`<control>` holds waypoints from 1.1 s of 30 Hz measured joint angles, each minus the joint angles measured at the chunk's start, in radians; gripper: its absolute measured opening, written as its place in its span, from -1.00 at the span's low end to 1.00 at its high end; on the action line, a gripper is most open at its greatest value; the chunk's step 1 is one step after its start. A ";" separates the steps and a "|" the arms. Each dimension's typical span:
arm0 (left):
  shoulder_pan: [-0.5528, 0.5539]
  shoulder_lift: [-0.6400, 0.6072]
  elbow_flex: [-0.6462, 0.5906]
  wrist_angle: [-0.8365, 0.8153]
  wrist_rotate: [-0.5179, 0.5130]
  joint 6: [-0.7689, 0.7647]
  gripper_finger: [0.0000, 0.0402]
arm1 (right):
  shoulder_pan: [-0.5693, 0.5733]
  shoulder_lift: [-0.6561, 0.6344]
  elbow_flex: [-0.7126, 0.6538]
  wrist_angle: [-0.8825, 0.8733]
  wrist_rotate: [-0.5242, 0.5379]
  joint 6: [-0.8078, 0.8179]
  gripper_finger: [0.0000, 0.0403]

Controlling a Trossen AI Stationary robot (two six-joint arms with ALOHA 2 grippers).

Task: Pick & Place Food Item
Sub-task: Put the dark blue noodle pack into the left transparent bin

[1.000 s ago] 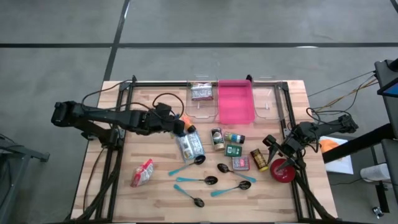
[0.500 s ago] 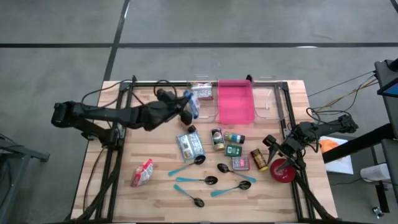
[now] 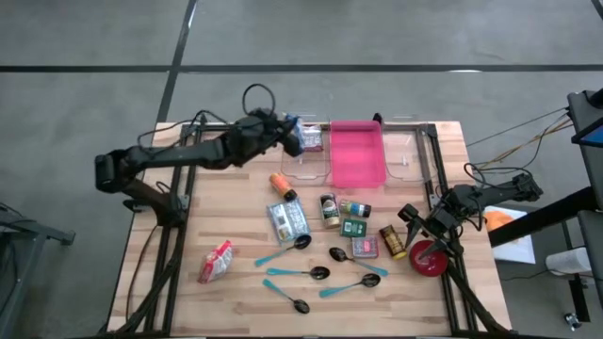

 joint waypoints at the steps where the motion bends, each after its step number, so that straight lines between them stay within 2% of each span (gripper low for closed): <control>1: 0.006 0.025 0.020 -0.006 0.008 0.000 -0.98 | 0.000 0.000 0.000 0.000 0.000 -0.001 0.02; 7: 0.017 0.188 0.191 -0.093 0.029 0.001 -0.98 | 0.000 0.000 0.000 -0.001 0.000 0.001 0.02; 14: 0.049 0.380 0.462 -0.420 0.029 -0.079 -0.98 | 0.000 0.000 0.000 0.000 0.000 0.001 0.02; 18: 0.072 0.464 0.571 -0.577 0.028 -0.138 -0.98 | 0.000 0.000 0.000 0.000 0.000 0.001 0.02; 23: 0.101 0.533 0.604 -0.618 0.045 -0.178 -0.98 | 0.000 0.000 0.000 0.000 0.000 0.000 0.02; 30: 0.141 0.569 0.583 -0.639 0.164 -0.245 -0.98 | 0.000 0.000 0.000 0.000 0.000 0.001 0.02; 33: 0.144 0.573 0.583 -0.648 0.184 -0.255 -0.98 | 0.000 0.000 0.000 0.000 0.000 0.000 0.02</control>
